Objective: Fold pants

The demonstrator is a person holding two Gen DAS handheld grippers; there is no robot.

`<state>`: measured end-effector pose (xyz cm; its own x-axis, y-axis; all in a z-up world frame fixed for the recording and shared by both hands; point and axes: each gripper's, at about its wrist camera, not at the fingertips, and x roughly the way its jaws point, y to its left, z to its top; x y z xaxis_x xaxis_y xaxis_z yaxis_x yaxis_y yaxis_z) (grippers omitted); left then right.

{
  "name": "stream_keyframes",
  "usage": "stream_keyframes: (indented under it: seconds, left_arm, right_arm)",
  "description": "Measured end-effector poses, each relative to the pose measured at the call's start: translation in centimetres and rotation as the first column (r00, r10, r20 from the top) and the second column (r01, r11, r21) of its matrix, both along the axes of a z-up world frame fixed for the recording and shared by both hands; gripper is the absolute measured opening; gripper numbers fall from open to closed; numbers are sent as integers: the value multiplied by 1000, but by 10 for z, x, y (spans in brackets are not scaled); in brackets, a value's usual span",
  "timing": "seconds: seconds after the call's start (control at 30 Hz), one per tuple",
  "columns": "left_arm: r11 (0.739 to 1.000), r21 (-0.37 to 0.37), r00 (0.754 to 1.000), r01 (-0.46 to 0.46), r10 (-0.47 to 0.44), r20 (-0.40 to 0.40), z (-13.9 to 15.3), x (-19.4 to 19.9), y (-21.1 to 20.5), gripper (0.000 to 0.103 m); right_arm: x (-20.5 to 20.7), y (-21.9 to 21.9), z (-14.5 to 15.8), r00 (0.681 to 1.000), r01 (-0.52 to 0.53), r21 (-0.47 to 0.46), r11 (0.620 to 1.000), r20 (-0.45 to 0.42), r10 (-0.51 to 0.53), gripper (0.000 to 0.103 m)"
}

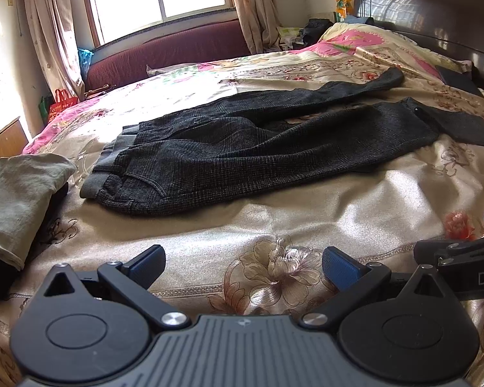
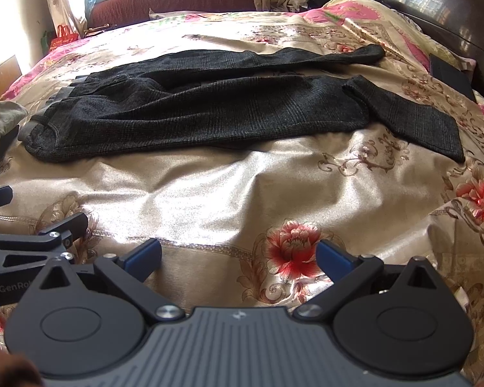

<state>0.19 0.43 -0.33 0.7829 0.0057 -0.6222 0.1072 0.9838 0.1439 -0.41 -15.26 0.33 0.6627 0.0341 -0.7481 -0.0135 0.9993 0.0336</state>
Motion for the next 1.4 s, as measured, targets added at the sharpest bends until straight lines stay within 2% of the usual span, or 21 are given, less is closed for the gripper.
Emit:
stream_keyframes:
  seconds: [0.43,0.87,1.07,1.2,1.4]
  left_arm:
    - [1000,8,1000,-11,11,9,-1,2,3,103]
    - [999,14,999,-43,43,20,-1,16,16,103]
    - [996,-14,995,-92,92,26,1,32,44,103]
    - [989,8,988,-147,146,42,1,48,70,103]
    - [974,-3,974,-226,226,31,-5,88,113,103]
  right_arm:
    - [4,5,1,1000,-17,-11,1000,10,17,100]
    - [25,19,1,998,-58,-3,998,15,58,100]
    - [47,43,7,991,-120,-17,993,53,121,100]
    - [66,64,11,978,-189,-33,982,88,191,100]
    - [96,98,8,938,-313,-104,944,121,325,100]
